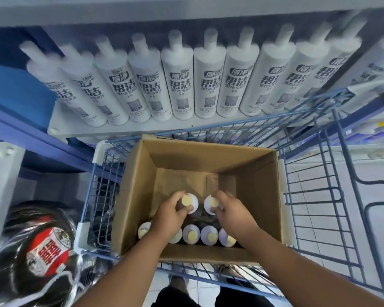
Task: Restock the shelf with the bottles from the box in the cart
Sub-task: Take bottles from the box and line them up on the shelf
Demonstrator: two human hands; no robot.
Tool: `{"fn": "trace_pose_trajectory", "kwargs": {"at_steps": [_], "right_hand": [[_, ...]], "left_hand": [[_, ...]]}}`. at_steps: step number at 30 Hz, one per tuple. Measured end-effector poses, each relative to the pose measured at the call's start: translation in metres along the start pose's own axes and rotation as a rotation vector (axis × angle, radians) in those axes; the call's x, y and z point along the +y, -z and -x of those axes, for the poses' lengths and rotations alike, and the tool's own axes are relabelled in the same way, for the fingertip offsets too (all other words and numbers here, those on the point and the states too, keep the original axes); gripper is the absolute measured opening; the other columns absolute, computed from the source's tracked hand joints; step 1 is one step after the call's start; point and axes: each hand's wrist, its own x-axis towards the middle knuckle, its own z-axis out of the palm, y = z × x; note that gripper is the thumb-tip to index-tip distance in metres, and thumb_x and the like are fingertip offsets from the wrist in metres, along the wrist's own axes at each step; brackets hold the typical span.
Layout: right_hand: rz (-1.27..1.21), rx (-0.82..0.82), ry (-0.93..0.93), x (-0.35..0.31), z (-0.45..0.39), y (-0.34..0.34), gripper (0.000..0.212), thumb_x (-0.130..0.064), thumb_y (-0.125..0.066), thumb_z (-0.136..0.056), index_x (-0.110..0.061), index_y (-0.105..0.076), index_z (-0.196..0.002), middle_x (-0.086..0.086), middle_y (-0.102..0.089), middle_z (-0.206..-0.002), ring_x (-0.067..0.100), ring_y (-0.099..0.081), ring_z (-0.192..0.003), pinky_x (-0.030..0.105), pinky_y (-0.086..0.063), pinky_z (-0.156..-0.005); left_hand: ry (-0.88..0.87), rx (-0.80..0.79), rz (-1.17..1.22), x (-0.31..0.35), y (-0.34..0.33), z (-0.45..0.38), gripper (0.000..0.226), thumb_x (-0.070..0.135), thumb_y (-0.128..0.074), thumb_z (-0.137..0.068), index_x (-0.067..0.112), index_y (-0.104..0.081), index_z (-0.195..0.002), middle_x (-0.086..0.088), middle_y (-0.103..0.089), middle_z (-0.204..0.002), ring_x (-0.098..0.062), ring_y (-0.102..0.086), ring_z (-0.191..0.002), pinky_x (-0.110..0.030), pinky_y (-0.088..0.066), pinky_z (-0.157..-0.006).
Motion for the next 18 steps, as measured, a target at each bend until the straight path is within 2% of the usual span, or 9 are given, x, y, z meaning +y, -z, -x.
{"fn": "trace_pose_trajectory", "kwargs": {"at_steps": [3, 5, 8, 10, 12, 13, 15, 18], "right_hand": [[-0.026, 0.039, 0.078, -0.027, 0.000, 0.034, 0.025, -0.020, -0.060, -0.092, -0.021, -0.054, -0.116, 0.000, -0.053, -0.109, 0.017, -0.052, -0.091, 0.028, -0.036, -0.071], [-0.027, 0.068, 0.155, -0.049, 0.000, 0.061, 0.026, -0.022, -0.062, -0.092, -0.019, -0.055, -0.117, 0.000, -0.054, -0.108, 0.018, -0.054, -0.095, 0.026, -0.037, -0.073], [-0.012, 0.097, 0.251, -0.082, 0.001, 0.098, 0.027, -0.026, -0.060, -0.094, -0.022, -0.055, -0.121, -0.005, -0.056, -0.101, 0.013, -0.054, -0.092, 0.022, -0.033, -0.071], [-0.045, 0.118, 0.287, -0.103, 0.001, 0.121, 0.028, -0.026, -0.061, -0.094, -0.025, -0.055, -0.122, -0.006, -0.059, -0.102, 0.012, -0.056, -0.096, 0.018, -0.035, -0.071], [-0.119, 0.163, 0.326, -0.126, 0.000, 0.143, 0.025, -0.023, -0.064, -0.091, -0.026, -0.058, -0.116, -0.005, -0.059, -0.105, 0.013, -0.057, -0.097, 0.017, -0.039, -0.078], [-0.151, 0.189, 0.367, -0.139, 0.000, 0.154, 0.024, -0.024, -0.065, -0.090, -0.027, -0.058, -0.112, -0.005, -0.059, -0.106, 0.013, -0.058, -0.097, 0.021, -0.043, -0.082], [-0.179, 0.227, 0.454, -0.166, -0.001, 0.176, 0.023, -0.027, -0.066, -0.089, -0.029, -0.058, -0.110, -0.006, -0.059, -0.108, 0.014, -0.061, -0.097, 0.031, -0.049, -0.086], [-0.152, 0.264, 0.547, -0.211, 0.003, 0.212, 0.021, -0.032, -0.068, -0.088, -0.034, -0.056, -0.105, -0.008, -0.061, -0.103, 0.014, -0.061, -0.091, 0.037, -0.052, -0.083]], "left_hand": [[-0.032, 0.100, 0.087, 0.036, 0.028, 0.014, 0.022, 0.026, -0.071, -0.090, 0.031, -0.061, -0.109, 0.023, -0.055, -0.129, -0.001, -0.050, -0.117, -0.022, -0.041, -0.090], [-0.060, 0.168, 0.146, 0.062, 0.049, 0.023, 0.023, 0.025, -0.071, -0.090, 0.033, -0.062, -0.110, 0.025, -0.058, -0.128, -0.001, -0.054, -0.116, -0.021, -0.044, -0.088], [-0.132, 0.283, 0.163, 0.096, 0.082, 0.037, 0.027, 0.032, -0.073, -0.088, 0.041, -0.062, -0.111, 0.018, -0.066, -0.112, -0.006, -0.062, -0.107, -0.027, -0.051, -0.089], [-0.158, 0.375, 0.158, 0.117, 0.104, 0.046, 0.020, 0.038, -0.073, -0.085, 0.045, -0.061, -0.101, 0.012, -0.068, -0.104, -0.009, -0.064, -0.100, -0.033, -0.052, -0.088], [-0.192, 0.446, 0.224, 0.144, 0.125, 0.056, 0.015, 0.036, -0.074, -0.084, 0.044, -0.062, -0.091, 0.009, -0.070, -0.097, -0.013, -0.065, -0.096, -0.034, -0.051, -0.084], [-0.216, 0.482, 0.259, 0.156, 0.136, 0.060, 0.014, 0.035, -0.074, -0.082, 0.042, -0.064, -0.091, 0.008, -0.071, -0.095, -0.014, -0.066, -0.094, -0.034, -0.051, -0.083], [-0.277, 0.548, 0.292, 0.183, 0.157, 0.070, 0.013, 0.028, -0.074, -0.085, 0.036, -0.067, -0.093, 0.007, -0.072, -0.092, -0.012, -0.067, -0.090, -0.030, -0.050, -0.078], [-0.362, 0.633, 0.304, 0.223, 0.193, 0.087, 0.017, 0.022, -0.072, -0.089, 0.037, -0.065, -0.092, 0.011, -0.071, -0.089, 0.001, -0.065, -0.083, -0.011, -0.046, -0.067]]}}
